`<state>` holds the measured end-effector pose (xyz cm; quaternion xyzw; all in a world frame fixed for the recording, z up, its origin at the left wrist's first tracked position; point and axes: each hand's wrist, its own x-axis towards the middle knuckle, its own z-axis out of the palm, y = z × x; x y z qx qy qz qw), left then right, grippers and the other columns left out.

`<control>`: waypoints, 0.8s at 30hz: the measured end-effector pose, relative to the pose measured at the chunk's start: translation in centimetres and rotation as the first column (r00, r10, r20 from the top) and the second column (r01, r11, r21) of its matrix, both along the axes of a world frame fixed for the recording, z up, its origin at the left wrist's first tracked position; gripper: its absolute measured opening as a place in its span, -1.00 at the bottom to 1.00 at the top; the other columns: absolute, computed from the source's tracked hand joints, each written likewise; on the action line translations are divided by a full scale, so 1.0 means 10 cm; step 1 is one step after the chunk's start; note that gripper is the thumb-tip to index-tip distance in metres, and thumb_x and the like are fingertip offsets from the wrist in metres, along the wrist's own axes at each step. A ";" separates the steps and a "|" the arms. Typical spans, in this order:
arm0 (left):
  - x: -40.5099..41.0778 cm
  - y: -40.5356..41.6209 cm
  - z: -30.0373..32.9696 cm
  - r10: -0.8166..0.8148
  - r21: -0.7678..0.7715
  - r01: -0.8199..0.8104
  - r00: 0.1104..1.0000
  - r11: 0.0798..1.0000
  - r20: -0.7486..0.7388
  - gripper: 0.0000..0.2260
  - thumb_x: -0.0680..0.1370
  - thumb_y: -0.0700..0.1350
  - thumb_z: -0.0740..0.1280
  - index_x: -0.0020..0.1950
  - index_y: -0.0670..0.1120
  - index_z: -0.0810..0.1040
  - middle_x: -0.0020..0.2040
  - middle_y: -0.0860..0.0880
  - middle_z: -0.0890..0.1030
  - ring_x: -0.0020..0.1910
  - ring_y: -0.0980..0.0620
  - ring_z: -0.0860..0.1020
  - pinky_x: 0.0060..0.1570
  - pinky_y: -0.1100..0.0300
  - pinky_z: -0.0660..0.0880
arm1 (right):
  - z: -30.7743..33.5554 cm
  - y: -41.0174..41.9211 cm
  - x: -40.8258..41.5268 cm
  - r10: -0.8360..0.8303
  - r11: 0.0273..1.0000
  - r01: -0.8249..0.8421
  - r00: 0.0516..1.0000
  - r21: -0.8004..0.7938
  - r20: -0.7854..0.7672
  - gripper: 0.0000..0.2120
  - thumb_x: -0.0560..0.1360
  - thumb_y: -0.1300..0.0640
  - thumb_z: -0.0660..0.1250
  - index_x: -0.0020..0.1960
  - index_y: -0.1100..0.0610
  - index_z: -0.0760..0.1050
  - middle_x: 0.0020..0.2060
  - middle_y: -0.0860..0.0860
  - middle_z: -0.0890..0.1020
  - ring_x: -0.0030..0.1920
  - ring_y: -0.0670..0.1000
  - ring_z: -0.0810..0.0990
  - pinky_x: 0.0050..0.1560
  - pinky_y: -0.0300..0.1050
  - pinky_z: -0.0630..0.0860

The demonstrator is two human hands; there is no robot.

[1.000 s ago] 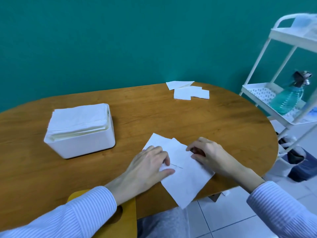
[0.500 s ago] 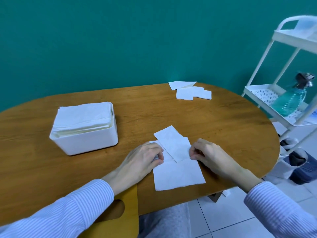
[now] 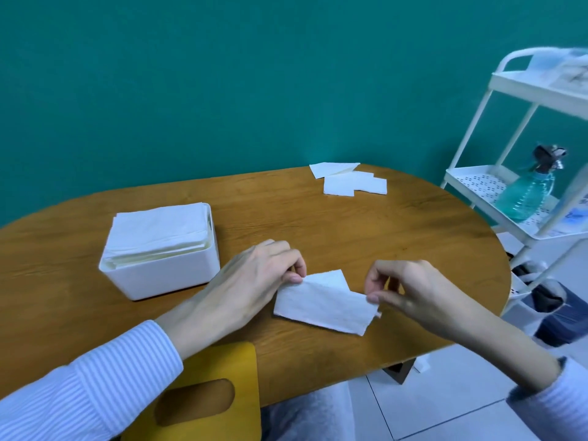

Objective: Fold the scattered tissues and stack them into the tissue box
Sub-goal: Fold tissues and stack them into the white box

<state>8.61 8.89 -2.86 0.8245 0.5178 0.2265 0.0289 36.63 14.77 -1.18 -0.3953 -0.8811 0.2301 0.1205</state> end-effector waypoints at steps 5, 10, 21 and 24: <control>-0.06 0.01 -0.01 -0.023 -0.021 0.022 0.999 1.000 -0.035 -0.76 0.65 0.10 0.14 -0.03 0.06 0.56 -0.12 0.15 0.47 -0.08 0.15 0.45 -0.12 0.07 0.49 | 0.02 -0.07 -0.05 -0.022 1.000 0.022 1.000 0.003 0.012 -0.85 0.52 0.08 0.43 -0.15 -0.15 0.54 -0.22 -0.16 0.58 -0.13 -0.15 0.53 -0.16 -0.29 0.44; -0.08 0.11 0.11 -0.030 -0.010 0.030 0.999 0.999 0.021 -0.85 0.68 -0.06 0.22 -0.08 0.03 0.45 -0.11 0.16 0.47 -0.10 0.15 0.46 -0.12 0.14 0.45 | 0.17 -0.09 -0.08 -0.076 0.991 0.065 0.993 -0.115 -0.091 -0.87 0.56 0.13 0.36 -0.16 -0.01 0.59 -0.26 -0.10 0.61 -0.20 -0.08 0.58 -0.27 -0.25 0.54; 0.09 0.94 -0.07 -0.150 -0.336 0.115 0.985 0.935 -0.080 -0.83 0.66 -0.15 0.24 -0.10 0.05 0.50 -0.11 0.16 0.55 -0.07 0.16 0.49 -0.04 0.10 0.49 | -0.39 -0.25 -0.22 -0.461 0.796 0.232 0.831 -0.559 -0.311 -0.95 0.53 0.32 0.35 -0.11 0.24 0.57 -0.44 0.05 0.55 -0.32 0.08 0.65 -0.28 -0.04 0.62; 0.15 1.08 -0.39 -0.139 -0.447 0.097 0.988 0.889 -0.062 -0.84 0.65 -0.12 0.24 -0.10 0.05 0.54 -0.09 0.19 0.56 -0.04 0.13 0.52 0.01 0.02 0.51 | -0.62 -0.29 -0.20 -0.575 0.721 0.322 0.772 -0.614 -0.270 -0.95 0.52 0.30 0.33 -0.09 0.24 0.57 -0.43 0.10 0.52 -0.30 0.15 0.70 -0.22 -0.06 0.63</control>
